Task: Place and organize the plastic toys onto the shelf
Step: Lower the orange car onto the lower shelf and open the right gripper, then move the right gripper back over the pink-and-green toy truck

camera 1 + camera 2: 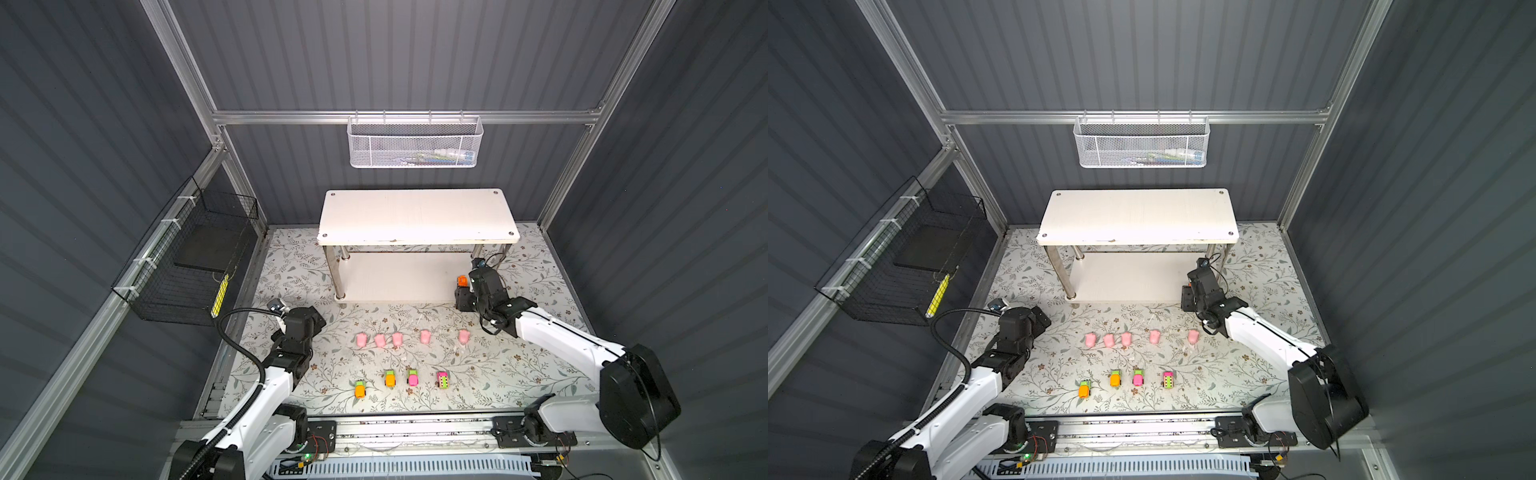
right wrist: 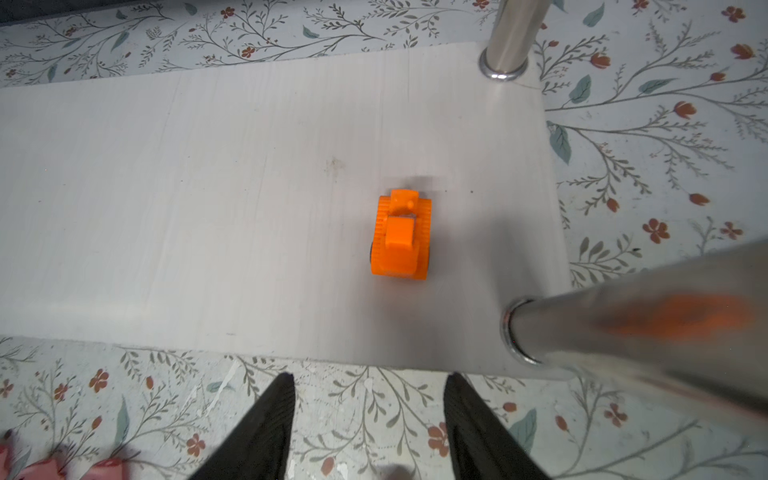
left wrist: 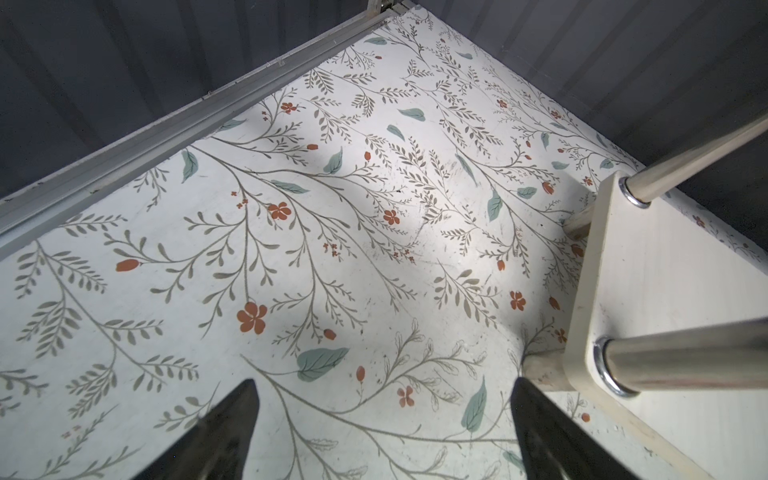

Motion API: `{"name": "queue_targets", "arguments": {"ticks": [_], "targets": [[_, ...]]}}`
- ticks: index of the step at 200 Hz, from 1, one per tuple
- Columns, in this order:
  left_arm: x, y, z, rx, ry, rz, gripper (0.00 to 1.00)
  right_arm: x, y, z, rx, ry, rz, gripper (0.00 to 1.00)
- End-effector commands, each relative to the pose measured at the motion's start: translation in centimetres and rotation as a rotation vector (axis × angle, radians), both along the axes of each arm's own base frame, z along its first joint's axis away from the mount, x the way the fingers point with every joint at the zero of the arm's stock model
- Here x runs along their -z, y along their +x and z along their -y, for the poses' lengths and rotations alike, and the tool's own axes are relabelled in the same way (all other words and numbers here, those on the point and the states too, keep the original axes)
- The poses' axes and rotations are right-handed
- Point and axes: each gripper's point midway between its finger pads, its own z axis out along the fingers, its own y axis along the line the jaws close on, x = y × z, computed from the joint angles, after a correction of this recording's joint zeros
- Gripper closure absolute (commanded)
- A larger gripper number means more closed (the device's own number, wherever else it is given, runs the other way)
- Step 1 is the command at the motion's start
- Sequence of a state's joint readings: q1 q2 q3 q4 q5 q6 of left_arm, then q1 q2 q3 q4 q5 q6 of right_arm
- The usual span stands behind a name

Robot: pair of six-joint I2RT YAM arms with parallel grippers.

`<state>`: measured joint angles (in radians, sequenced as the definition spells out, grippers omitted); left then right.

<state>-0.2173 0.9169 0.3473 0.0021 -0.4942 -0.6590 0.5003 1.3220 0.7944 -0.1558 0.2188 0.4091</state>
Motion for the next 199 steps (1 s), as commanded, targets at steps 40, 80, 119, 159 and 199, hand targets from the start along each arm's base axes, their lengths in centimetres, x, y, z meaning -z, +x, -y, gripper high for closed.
{"name": "queue_targets", "arguments": {"ticks": [40, 80, 119, 159, 199], "targets": [[0.5, -0.5, 0.0, 0.001, -0.003, -0.004, 0.05, -0.7, -5.3, -0.5, -0.023, -0.050, -0.003, 0.40], [0.5, -0.7, -0.1, -0.006, -0.007, 0.001, 0.06, -0.6, -10.3, -2.1, -0.076, -0.019, -0.033, 0.40], [0.8, -0.9, -0.2, -0.012, -0.006, 0.000, 0.06, 1.7, -14.4, -3.5, -0.143, -0.018, -0.137, 0.38], [1.1, -0.8, 0.0, -0.003, -0.015, -0.003, 0.06, 4.0, -17.1, -5.2, -0.213, -0.045, -0.244, 0.36], [1.1, -0.9, 0.0, -0.001, -0.016, -0.002, 0.06, 5.2, -18.6, -6.6, -0.263, -0.057, -0.306, 0.34]]}}
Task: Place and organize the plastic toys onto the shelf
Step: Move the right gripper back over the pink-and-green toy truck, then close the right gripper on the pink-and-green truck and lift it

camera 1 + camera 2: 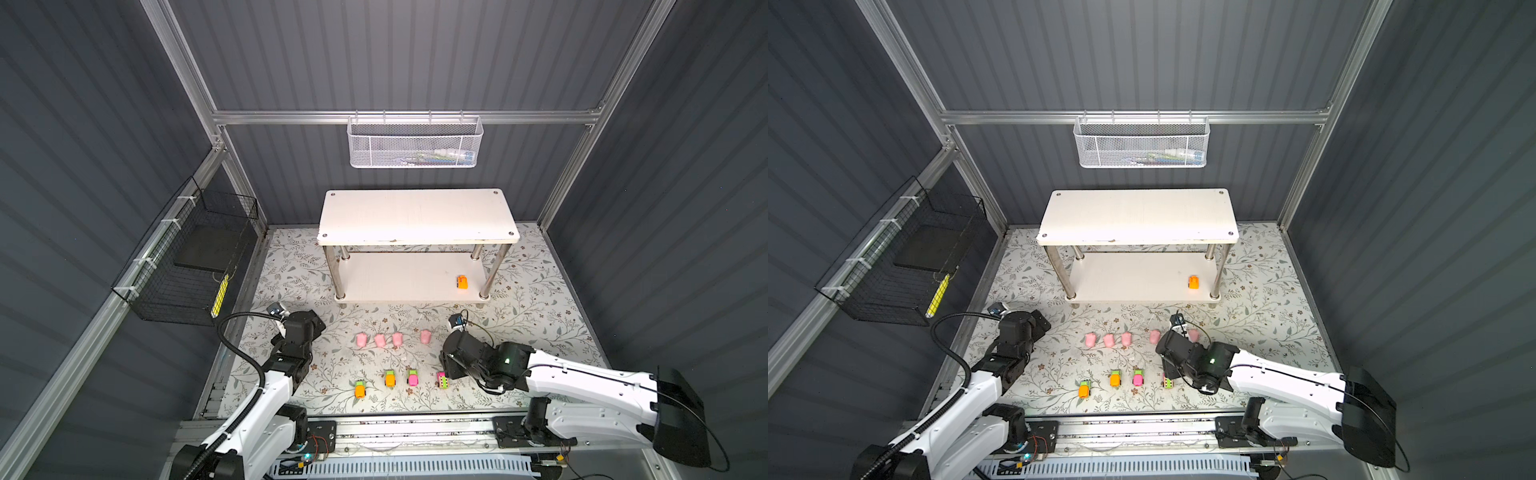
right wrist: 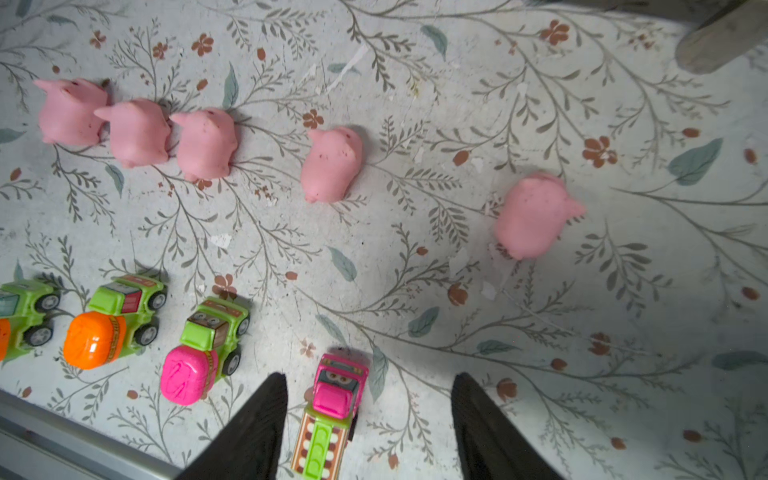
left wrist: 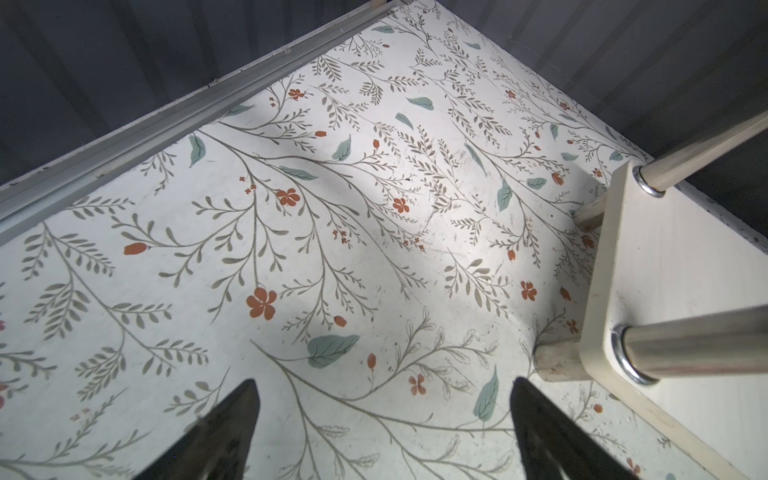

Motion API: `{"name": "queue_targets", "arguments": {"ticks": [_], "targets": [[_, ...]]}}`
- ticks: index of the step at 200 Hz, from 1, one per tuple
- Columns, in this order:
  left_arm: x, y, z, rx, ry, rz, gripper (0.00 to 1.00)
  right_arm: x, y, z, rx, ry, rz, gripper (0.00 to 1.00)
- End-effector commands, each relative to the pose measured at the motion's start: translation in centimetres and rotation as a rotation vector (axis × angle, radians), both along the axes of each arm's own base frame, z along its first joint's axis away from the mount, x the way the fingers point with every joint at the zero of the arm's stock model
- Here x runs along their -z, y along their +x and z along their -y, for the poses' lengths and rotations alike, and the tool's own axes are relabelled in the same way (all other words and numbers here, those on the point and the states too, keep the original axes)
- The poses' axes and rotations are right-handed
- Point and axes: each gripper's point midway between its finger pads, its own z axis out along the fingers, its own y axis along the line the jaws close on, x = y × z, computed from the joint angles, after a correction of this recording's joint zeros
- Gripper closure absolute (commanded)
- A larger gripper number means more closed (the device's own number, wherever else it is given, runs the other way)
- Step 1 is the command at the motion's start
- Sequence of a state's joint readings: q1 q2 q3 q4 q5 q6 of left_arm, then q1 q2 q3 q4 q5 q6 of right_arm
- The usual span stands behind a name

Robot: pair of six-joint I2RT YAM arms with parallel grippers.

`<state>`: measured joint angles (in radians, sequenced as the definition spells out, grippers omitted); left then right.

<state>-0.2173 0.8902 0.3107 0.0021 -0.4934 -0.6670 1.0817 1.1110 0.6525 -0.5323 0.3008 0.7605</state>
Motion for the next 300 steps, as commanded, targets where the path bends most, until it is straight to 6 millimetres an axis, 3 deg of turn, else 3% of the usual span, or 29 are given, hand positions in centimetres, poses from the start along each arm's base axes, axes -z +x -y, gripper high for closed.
{"name": "queue_targets", "arguments": {"ticks": [1, 66, 149, 241, 300], "targets": [[0.2, -0.1, 0.2, 0.003, -0.011, 0.005, 0.06, 0.8, -1.1, -0.4, -0.005, -0.009, -0.056, 0.34], [0.4, -0.1, 0.0, -0.003, -0.003, 0.001, 0.06, 2.9, -3.4, -1.2, -0.073, -0.040, -0.174, 0.35], [0.7, -0.4, -0.2, -0.013, 0.003, -0.006, 0.06, 4.6, -4.4, -1.5, -0.096, -0.072, -0.250, 0.36], [0.9, -0.5, -0.2, -0.016, 0.004, -0.009, 0.06, 5.3, -4.2, -1.9, -0.109, -0.125, -0.271, 0.48], [1.0, -0.6, -0.3, -0.017, 0.006, -0.012, 0.06, 5.0, -4.2, -1.5, -0.090, -0.128, -0.263, 0.63]]}}
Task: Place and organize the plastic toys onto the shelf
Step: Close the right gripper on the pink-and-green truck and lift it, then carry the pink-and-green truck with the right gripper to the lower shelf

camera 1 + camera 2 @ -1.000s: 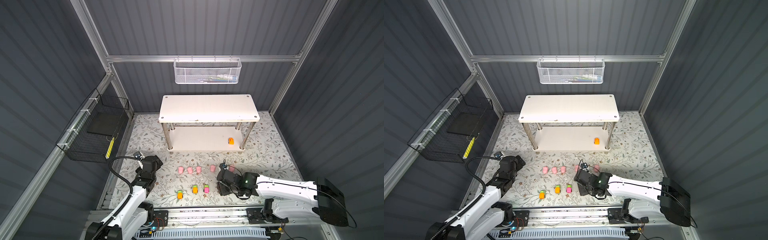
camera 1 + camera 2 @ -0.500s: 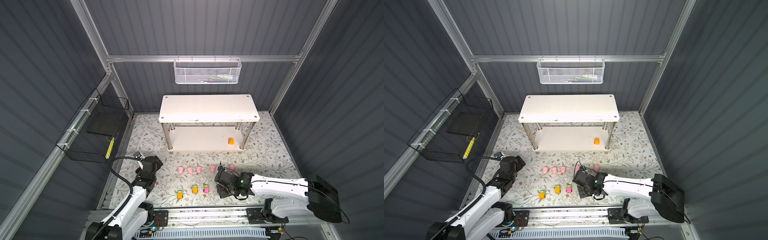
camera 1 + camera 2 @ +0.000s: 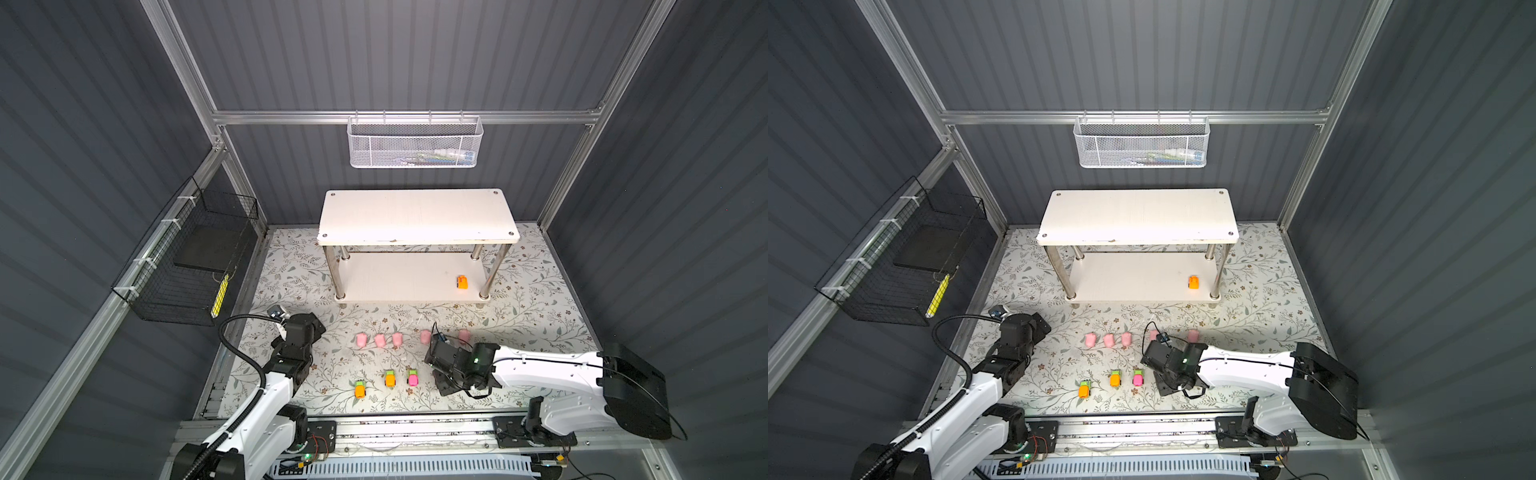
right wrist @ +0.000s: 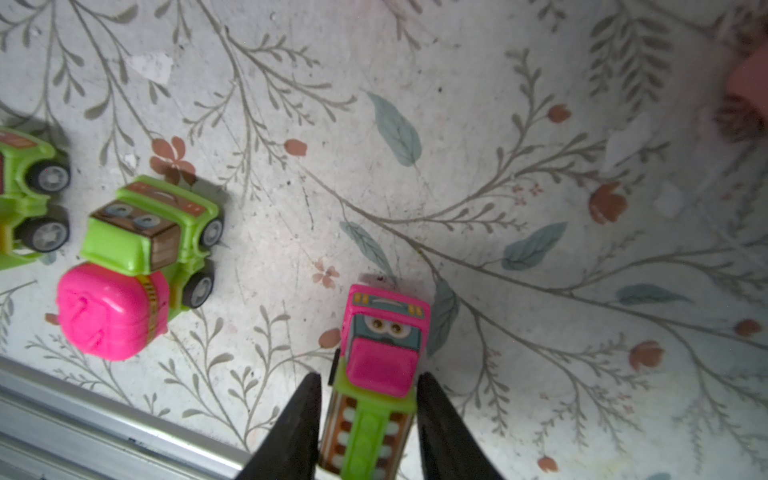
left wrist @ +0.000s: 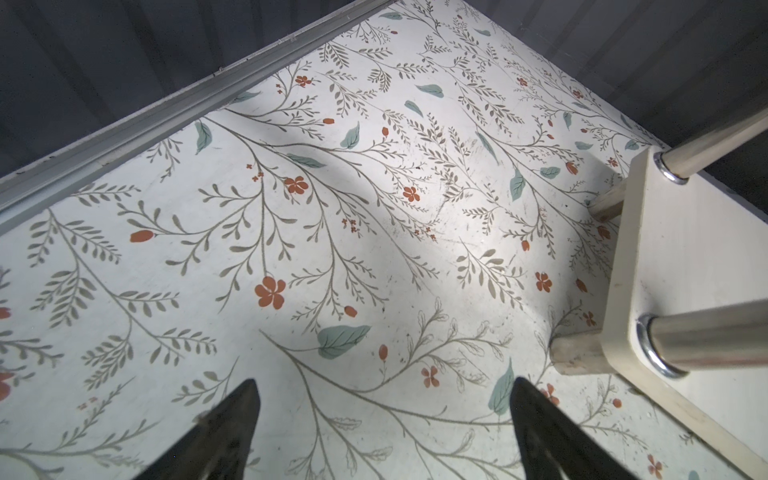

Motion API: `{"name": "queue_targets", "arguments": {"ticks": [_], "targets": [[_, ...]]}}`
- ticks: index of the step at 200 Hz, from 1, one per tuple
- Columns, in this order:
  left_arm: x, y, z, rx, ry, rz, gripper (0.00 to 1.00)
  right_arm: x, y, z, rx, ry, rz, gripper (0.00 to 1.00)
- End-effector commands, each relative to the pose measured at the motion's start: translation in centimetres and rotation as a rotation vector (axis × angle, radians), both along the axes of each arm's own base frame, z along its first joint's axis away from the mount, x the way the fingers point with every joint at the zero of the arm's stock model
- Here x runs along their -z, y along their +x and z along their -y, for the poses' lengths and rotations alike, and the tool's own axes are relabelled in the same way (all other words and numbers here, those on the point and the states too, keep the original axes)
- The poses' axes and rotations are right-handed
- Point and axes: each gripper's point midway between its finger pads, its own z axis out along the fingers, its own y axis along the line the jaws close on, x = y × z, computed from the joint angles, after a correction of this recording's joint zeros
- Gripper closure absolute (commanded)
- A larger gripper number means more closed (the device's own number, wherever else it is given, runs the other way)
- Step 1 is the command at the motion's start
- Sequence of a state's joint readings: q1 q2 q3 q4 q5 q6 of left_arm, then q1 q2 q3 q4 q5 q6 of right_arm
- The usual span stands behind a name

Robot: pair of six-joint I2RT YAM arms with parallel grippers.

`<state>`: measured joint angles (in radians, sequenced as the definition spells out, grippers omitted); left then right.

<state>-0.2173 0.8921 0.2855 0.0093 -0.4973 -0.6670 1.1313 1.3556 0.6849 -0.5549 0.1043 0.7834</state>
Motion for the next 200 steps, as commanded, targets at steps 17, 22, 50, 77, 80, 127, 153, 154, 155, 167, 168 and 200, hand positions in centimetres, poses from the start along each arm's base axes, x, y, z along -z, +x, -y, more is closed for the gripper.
{"name": "queue_targets", "arguments": {"ticks": [17, 22, 50, 77, 80, 127, 153, 154, 155, 167, 168, 200], "targets": [[0.1, -0.2, -0.2, -0.015, 0.000, 0.008, 0.06, -0.8, 0.1, 0.4, 0.012, -0.014, 0.014, 0.65], [0.1, -0.1, -0.1, -0.015, -0.001, 0.009, 0.06, -1.0, 0.1, 0.3, 0.013, -0.010, 0.016, 0.66], [0.3, -0.1, -0.1, -0.014, 0.000, 0.004, 0.06, -2.2, 0.2, 0.5, 0.016, 0.007, 0.032, 0.69], [0.1, 0.1, 0.0, -0.010, -0.001, 0.006, 0.06, -3.6, 0.4, 0.8, 0.009, -0.005, 0.048, 0.69], [0.1, 0.1, 0.0, -0.011, -0.001, 0.005, 0.06, -3.9, 0.4, 0.8, 0.009, -0.005, 0.053, 0.69], [0.3, -0.1, -0.1, -0.012, -0.003, 0.005, 0.06, -8.9, 3.9, 1.6, 0.027, -0.034, 0.176, 0.70], [0.3, 0.0, -0.1, -0.011, -0.002, 0.005, 0.06, -11.8, 7.8, 1.5, 0.077, 0.007, 0.265, 0.70], [0.3, 0.0, -0.1, -0.011, -0.002, 0.005, 0.06, -11.9, 7.9, 1.5, 0.078, 0.008, 0.269, 0.70], [0.4, 0.0, -0.1, -0.011, -0.002, 0.005, 0.06, -11.9, 8.1, 1.5, 0.080, 0.009, 0.273, 0.70], [0.3, 0.0, 0.0, -0.011, -0.002, 0.006, 0.06, -13.0, 10.1, 1.3, 0.101, 0.020, 0.317, 0.70], [0.3, 0.1, 0.0, -0.011, -0.003, 0.007, 0.06, -13.1, 10.3, 1.4, 0.103, 0.021, 0.321, 0.70], [0.0, 0.4, 0.1, -0.007, 0.000, 0.011, 0.06, -14.4, 15.3, 1.1, 0.147, 0.038, 0.411, 0.70]]}}
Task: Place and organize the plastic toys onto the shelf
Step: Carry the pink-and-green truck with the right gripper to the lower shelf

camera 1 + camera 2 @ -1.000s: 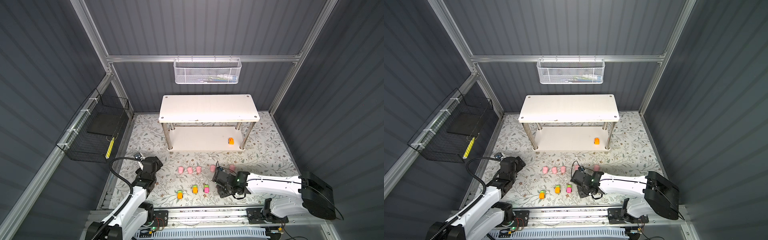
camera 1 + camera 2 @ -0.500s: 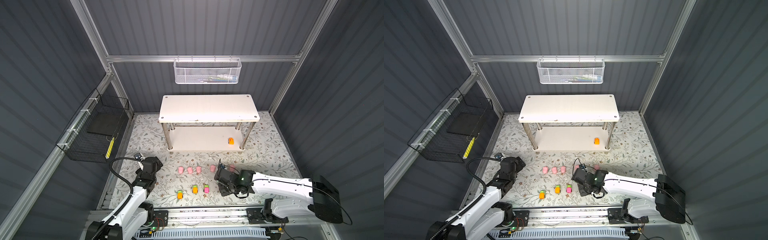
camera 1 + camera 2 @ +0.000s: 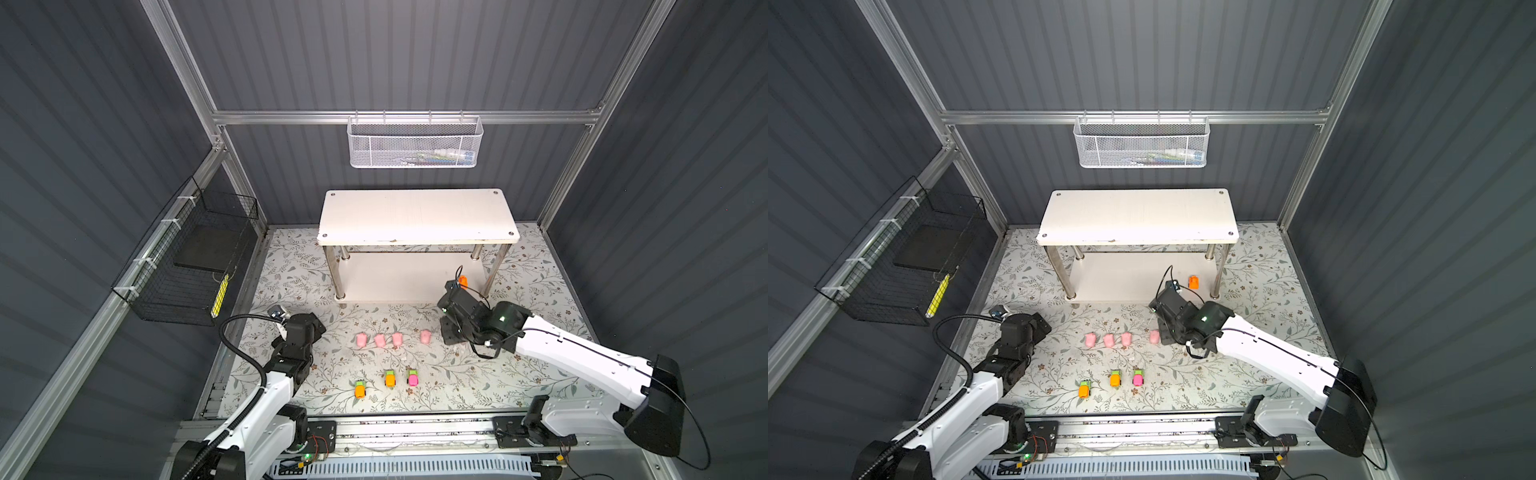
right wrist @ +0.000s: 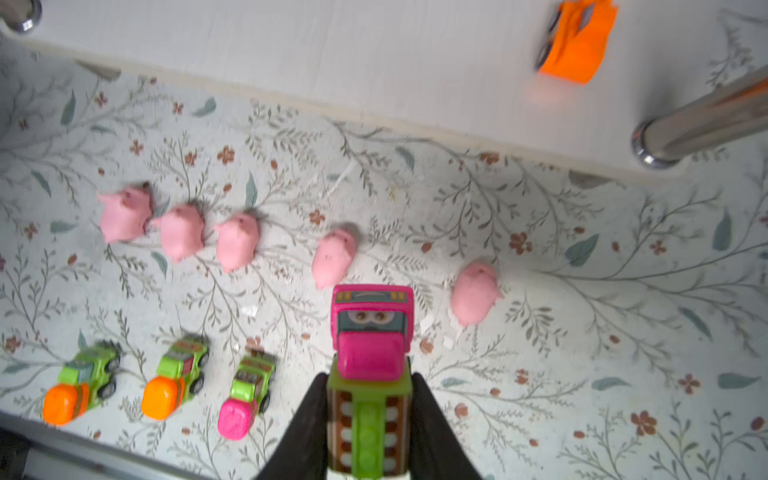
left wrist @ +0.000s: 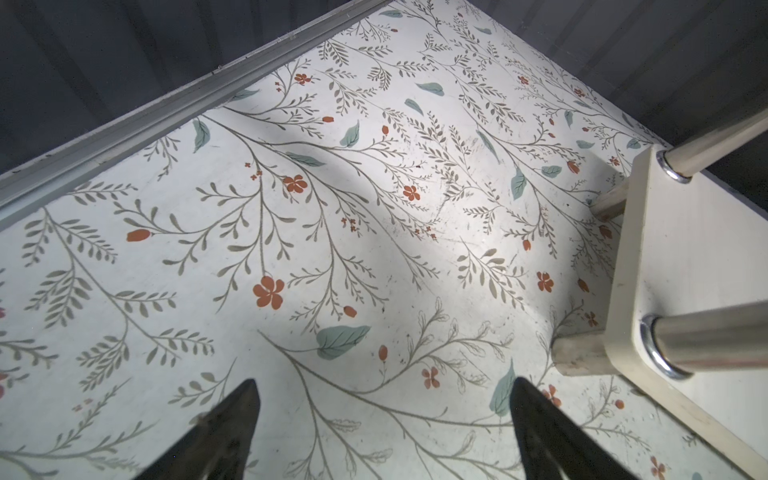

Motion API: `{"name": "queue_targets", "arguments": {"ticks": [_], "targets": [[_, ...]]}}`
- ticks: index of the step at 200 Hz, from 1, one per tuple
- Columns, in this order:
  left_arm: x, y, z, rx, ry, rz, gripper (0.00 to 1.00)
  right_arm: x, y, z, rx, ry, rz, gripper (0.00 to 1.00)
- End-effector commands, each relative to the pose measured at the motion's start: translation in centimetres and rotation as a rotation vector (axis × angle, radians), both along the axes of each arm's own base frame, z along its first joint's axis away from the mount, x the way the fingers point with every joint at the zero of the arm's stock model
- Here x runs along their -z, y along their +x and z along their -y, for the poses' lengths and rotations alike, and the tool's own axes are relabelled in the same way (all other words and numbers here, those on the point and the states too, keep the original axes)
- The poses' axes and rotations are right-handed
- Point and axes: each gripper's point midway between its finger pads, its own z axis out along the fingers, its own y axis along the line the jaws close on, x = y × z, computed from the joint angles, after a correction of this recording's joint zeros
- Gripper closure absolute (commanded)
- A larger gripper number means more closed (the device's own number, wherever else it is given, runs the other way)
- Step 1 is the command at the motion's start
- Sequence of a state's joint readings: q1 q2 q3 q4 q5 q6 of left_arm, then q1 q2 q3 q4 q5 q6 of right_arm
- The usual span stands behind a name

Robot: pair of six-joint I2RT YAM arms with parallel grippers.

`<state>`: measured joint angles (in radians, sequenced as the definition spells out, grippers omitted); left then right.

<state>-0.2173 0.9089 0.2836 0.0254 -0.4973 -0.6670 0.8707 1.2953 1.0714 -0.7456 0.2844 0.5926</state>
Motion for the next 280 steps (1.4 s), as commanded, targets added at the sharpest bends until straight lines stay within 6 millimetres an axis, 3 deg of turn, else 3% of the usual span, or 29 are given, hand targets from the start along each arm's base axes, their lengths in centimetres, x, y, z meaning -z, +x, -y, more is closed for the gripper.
{"name": "queue_targets", "arguments": {"ticks": [1, 41, 130, 280], "targets": [[-0.2, 0.3, 0.0, -0.006, -0.002, 0.015, 0.06, -1.0, 3.7, -0.1, 0.000, -0.024, 0.094, 0.70], [-0.5, 0.8, 0.2, -0.003, 0.000, 0.021, 0.06, -0.2, 7.7, -0.2, 0.039, -0.012, 0.127, 0.71], [-0.7, 1.3, 0.3, -0.002, -0.004, 0.026, 0.06, 1.0, 13.7, -0.2, 0.116, 0.006, 0.160, 0.70], [0.0, 1.4, 0.4, -0.002, -0.005, 0.008, 0.06, 5.5, 15.6, 1.3, 0.159, -0.034, 0.066, 0.68]]}}
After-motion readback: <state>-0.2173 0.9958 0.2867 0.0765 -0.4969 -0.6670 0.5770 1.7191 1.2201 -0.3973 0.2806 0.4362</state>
